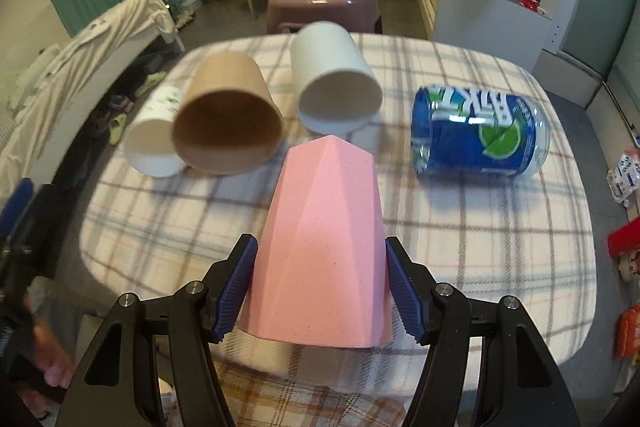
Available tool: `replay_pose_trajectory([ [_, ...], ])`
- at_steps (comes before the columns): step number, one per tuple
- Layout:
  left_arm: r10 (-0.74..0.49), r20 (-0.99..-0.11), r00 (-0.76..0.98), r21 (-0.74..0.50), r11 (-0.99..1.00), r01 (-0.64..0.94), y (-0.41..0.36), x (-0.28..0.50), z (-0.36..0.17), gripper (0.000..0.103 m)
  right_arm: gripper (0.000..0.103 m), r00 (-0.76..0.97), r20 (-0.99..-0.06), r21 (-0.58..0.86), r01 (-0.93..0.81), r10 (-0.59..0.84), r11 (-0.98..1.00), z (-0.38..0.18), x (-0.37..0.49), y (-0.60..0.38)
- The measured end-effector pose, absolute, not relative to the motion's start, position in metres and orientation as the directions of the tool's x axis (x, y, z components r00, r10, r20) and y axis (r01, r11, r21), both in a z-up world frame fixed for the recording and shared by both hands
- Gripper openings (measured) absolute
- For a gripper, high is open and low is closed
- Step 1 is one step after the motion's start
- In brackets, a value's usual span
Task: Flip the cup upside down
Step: 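Carry the pink cup with the right tool toward the left tool, then grasp the pink cup with the left tool while the right tool releases it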
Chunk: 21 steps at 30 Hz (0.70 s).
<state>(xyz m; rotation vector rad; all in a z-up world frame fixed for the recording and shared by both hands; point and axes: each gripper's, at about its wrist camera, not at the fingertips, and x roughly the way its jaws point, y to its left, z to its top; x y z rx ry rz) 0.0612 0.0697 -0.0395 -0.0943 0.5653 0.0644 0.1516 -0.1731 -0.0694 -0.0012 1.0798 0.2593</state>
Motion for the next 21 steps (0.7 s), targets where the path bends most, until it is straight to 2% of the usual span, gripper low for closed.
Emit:
replay_pose_trajectory([
  [10,0.049,-0.568,0.822,-0.043,0.995,-0.089,0.063,0.069,-0.050,0.103,0.065,0.438,-0.882,0.083,-0.219,0.174,0.972,-0.092,0.148,-0.177],
  [11,0.052,-0.572,0.819,-0.036,0.995,-0.089,0.061,0.070,-0.049,0.103,0.070,0.438,-0.882,0.083,-0.219,0.174,0.972,-0.092,0.148,-0.177],
  [12,0.055,-0.574,0.817,-0.032,0.995,-0.089,0.060,0.071,-0.049,0.103,0.082,0.444,-0.878,0.084,-0.223,0.178,0.971,-0.090,0.148,-0.179],
  [13,0.059,-0.575,0.816,-0.025,0.996,-0.090,0.058,0.072,-0.048,0.103,0.086,0.475,-0.860,0.087,-0.223,0.186,0.971,-0.083,0.145,-0.185],
  [17,0.064,-0.595,0.801,-0.001,0.997,-0.080,0.044,0.079,-0.043,0.103,0.087,0.525,-0.811,0.148,-0.242,0.258,0.959,-0.058,0.135,-0.204],
  [21,0.041,-0.613,0.789,-0.008,0.998,-0.058,0.023,0.088,-0.039,0.103,0.089,0.594,-0.781,0.082,-0.205,0.191,0.975,-0.040,0.130,-0.238],
])
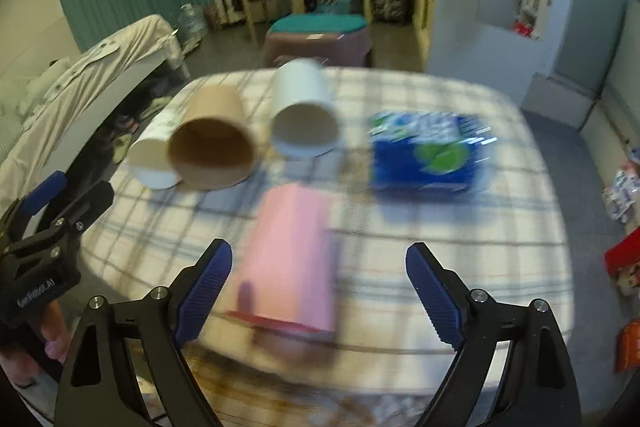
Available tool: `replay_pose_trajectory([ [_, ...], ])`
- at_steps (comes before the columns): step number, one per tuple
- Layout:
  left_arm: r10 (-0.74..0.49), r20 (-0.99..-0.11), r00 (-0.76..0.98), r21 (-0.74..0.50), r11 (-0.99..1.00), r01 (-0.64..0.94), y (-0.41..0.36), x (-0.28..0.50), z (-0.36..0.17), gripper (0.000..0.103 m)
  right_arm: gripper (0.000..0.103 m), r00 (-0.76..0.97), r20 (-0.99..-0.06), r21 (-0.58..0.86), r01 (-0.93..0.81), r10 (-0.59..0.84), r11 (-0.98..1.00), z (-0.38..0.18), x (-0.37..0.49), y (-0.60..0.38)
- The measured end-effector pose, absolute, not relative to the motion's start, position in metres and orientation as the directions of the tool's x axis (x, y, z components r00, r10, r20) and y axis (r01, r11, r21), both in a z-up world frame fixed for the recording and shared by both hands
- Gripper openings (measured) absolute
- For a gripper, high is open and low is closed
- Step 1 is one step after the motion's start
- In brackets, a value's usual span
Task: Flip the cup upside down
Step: 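Grasp the pink cup with the left tool while the right tool releases it, then rotate the pink cup with the left tool so its opening faces down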
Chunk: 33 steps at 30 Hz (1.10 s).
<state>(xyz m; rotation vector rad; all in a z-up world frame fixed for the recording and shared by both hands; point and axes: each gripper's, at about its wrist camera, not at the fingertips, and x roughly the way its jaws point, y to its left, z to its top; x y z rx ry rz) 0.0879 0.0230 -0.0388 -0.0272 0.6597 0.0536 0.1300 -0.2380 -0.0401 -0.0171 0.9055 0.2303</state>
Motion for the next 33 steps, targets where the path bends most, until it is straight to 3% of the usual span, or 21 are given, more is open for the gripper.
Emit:
replay_pose_trajectory([
  [6,-0.047,-0.693,0.720,-0.044,0.999,0.022,-0.030,0.116,-0.038,0.103,0.089,0.645,-0.759,0.023,-0.116,0.093,0.993,-0.037,0.126,-0.293],
  [17,-0.111,-0.859,0.500,-0.091,0.994,0.064,-0.084,0.181,-0.068,0.103,0.089,0.615,-0.776,0.100,-0.103,0.142,0.990,-0.070,0.149,-0.337],
  [24,-0.115,-0.915,0.387,-0.081,0.991,0.103,-0.095,0.197,-0.094,0.102,0.089,0.622,-0.767,0.103,-0.126,0.159,0.987,-0.081,0.161,-0.338],
  [25,-0.120,-0.918,0.378,-0.082,0.990,0.113,-0.098,0.197,-0.096,0.100,0.089,0.621,-0.765,0.109,-0.130,0.167,0.985,-0.081,0.161,-0.338],
  [27,-0.134,-0.922,0.362,-0.093,0.987,0.129,-0.101,0.197,-0.099,0.087,0.089,0.621,-0.765,0.109,-0.135,0.170,0.985,-0.082,0.160,-0.337],
  [28,-0.144,-0.927,0.346,-0.105,0.986,0.129,-0.101,0.198,-0.101,0.075,0.089,0.621,-0.765,0.109,-0.135,0.170,0.985,-0.082,0.160,-0.337],
  [29,-0.167,-0.933,0.319,-0.133,0.983,0.124,-0.100,0.200,-0.104,0.069,0.089,0.619,-0.767,0.105,-0.136,0.167,0.985,-0.081,0.161,-0.337],
  [33,-0.224,-0.929,0.295,-0.197,0.973,0.119,-0.094,0.196,-0.102,0.063,0.089,0.622,-0.766,0.101,-0.131,0.161,0.986,-0.079,0.159,-0.337],
])
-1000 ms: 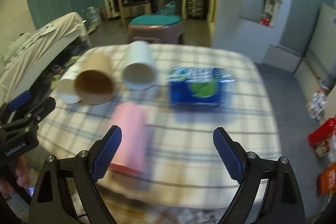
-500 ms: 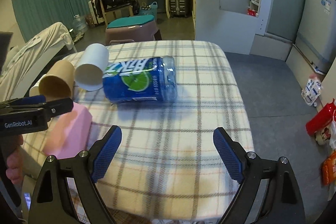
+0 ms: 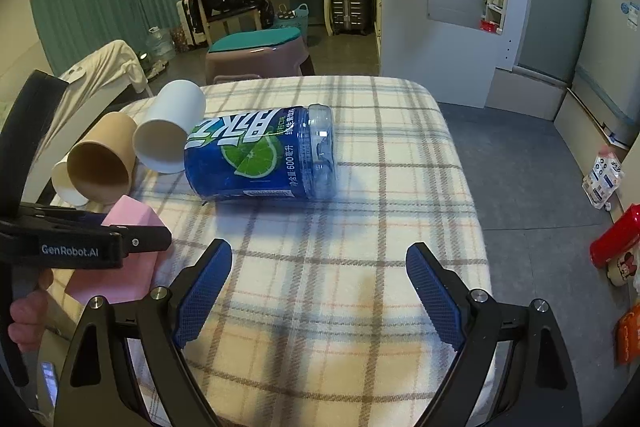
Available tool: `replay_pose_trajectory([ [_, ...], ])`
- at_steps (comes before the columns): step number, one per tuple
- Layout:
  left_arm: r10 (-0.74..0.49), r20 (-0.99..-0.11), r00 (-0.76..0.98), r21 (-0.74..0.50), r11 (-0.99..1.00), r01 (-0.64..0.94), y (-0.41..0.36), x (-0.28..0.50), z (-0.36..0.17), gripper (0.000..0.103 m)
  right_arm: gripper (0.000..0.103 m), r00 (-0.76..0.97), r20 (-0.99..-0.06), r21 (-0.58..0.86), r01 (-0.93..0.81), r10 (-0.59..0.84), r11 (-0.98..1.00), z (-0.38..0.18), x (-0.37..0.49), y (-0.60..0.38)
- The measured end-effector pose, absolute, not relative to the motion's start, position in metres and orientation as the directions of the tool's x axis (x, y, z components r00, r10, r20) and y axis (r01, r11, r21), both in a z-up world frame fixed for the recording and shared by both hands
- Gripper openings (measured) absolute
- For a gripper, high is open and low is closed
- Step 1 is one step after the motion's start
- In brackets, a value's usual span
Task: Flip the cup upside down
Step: 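Rotate the pink cup with the left tool so its opening faces down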
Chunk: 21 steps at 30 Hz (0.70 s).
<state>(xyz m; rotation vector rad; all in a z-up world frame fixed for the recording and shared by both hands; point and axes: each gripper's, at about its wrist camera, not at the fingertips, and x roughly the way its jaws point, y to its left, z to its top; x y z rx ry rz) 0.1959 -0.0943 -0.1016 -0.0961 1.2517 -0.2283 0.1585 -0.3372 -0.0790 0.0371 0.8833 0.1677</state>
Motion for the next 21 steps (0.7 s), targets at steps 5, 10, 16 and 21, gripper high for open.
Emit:
replay_pose_trajectory([
  [5,-0.237,-0.910,0.340,-0.200,0.970,0.140,-0.091,0.188,-0.082,0.059,0.089,0.640,-0.753,0.094,-0.128,0.154,0.987,-0.069,0.148,-0.336],
  [10,-0.238,-0.869,0.434,-0.186,0.969,0.159,-0.085,0.175,-0.050,0.056,0.089,0.658,-0.738,0.090,-0.129,0.153,0.988,-0.058,0.138,-0.333],
  [16,-0.233,-0.777,0.584,-0.144,0.970,0.195,-0.086,0.156,-0.020,0.054,0.089,0.672,-0.726,0.093,-0.116,0.147,0.989,-0.050,0.127,-0.333],
  [21,-0.208,-0.714,0.669,-0.088,0.974,0.209,-0.091,0.150,-0.011,0.054,0.089,0.676,-0.723,0.094,-0.109,0.143,0.990,-0.049,0.120,-0.333],
])
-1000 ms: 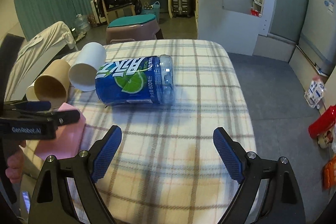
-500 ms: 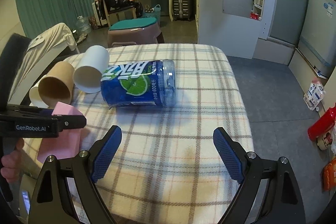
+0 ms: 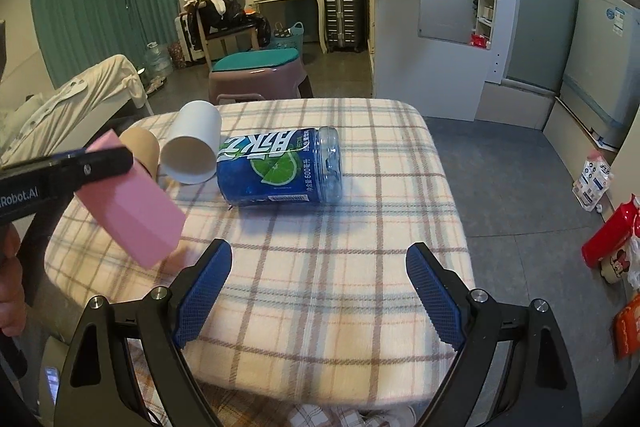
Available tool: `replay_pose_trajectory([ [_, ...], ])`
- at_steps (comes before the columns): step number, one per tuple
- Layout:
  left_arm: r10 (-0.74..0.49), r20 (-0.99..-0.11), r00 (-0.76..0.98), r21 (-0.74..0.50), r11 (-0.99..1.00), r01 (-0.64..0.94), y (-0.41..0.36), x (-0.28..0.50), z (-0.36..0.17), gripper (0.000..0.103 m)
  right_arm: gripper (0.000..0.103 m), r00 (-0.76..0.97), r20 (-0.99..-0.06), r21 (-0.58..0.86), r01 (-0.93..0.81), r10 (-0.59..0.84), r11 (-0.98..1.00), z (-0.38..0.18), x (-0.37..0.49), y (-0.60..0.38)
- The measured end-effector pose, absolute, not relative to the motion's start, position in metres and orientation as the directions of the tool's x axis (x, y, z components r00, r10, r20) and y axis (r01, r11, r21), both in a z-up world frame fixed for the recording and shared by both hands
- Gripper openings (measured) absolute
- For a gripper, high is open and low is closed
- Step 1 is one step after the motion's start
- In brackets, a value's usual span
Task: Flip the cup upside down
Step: 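Rotate the pink cup with the left tool so its opening faces down, then lower the pink cup onto the table and open the left tool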
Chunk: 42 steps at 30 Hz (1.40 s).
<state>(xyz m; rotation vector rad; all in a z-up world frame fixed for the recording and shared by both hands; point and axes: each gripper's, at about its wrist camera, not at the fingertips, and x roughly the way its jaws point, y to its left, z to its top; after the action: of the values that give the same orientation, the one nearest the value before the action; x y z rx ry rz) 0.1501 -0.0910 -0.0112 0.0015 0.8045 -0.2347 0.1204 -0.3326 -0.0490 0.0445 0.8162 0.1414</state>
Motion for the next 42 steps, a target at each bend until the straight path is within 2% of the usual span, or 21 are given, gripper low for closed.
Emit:
replay_pose_trajectory([
  [5,-0.148,-0.679,0.720,-0.007,0.981,0.195,-0.096,0.153,-0.019,0.054,0.089,0.678,-0.720,0.099,-0.105,0.144,0.990,-0.049,0.120,-0.333],
  [37,-0.129,-0.713,0.689,0.030,0.976,0.214,-0.107,0.169,-0.062,0.054,0.089,0.643,-0.747,0.121,-0.116,0.168,0.986,-0.062,0.127,-0.327],
  [42,-0.123,-0.733,0.669,0.034,0.976,0.217,-0.111,0.167,-0.065,0.059,0.089,0.645,-0.747,0.117,-0.113,0.162,0.987,-0.062,0.125,-0.327],
])
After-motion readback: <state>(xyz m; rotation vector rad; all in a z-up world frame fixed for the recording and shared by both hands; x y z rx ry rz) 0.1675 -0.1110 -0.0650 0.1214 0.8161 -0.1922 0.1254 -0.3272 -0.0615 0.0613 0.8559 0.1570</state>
